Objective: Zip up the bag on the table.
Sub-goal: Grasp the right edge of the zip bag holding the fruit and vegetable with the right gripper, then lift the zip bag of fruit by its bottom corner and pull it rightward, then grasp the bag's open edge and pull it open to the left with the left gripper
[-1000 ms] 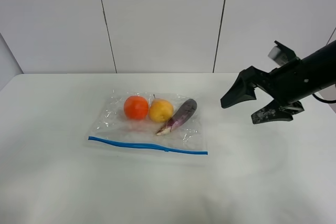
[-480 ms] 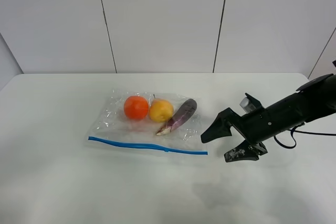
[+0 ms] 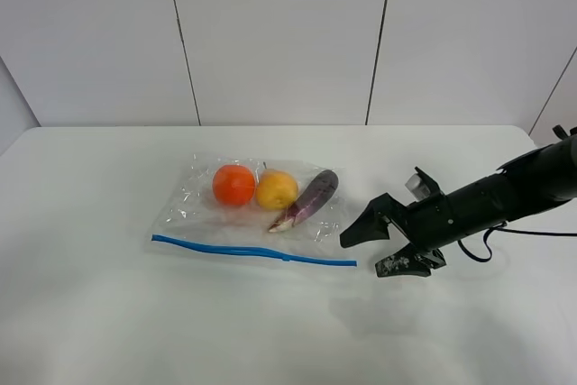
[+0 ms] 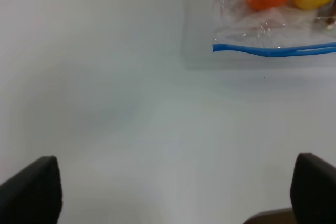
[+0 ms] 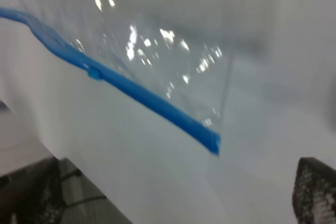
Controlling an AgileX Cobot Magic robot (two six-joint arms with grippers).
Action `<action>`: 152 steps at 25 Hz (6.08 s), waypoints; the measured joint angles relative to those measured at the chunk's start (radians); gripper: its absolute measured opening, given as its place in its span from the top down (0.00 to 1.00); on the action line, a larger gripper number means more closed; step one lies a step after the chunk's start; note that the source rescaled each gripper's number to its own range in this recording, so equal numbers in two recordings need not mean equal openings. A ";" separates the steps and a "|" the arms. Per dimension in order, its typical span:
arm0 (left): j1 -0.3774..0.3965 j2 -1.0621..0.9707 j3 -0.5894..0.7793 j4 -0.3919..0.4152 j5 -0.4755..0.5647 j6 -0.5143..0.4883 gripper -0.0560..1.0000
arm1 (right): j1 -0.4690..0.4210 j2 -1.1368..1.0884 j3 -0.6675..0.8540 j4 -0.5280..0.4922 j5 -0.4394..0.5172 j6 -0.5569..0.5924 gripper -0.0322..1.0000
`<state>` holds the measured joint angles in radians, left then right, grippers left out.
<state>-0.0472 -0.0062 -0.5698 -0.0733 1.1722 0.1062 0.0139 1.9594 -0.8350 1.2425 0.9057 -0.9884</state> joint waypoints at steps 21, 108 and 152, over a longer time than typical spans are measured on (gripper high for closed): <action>0.000 0.000 0.000 0.000 0.000 0.000 0.00 | 0.116 0.075 -0.027 0.084 -0.073 -0.098 0.37; 0.000 1.033 -0.538 -0.012 -0.425 0.132 0.00 | 0.116 0.072 -0.291 0.114 0.264 0.000 0.97; -0.511 1.534 -0.220 -0.241 -1.234 1.304 0.00 | 0.116 0.072 -0.291 0.114 0.259 0.002 0.97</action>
<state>-0.5585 1.5273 -0.7902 -0.3142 -0.0619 1.4099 0.1297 2.0314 -1.1260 1.3565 1.1646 -0.9859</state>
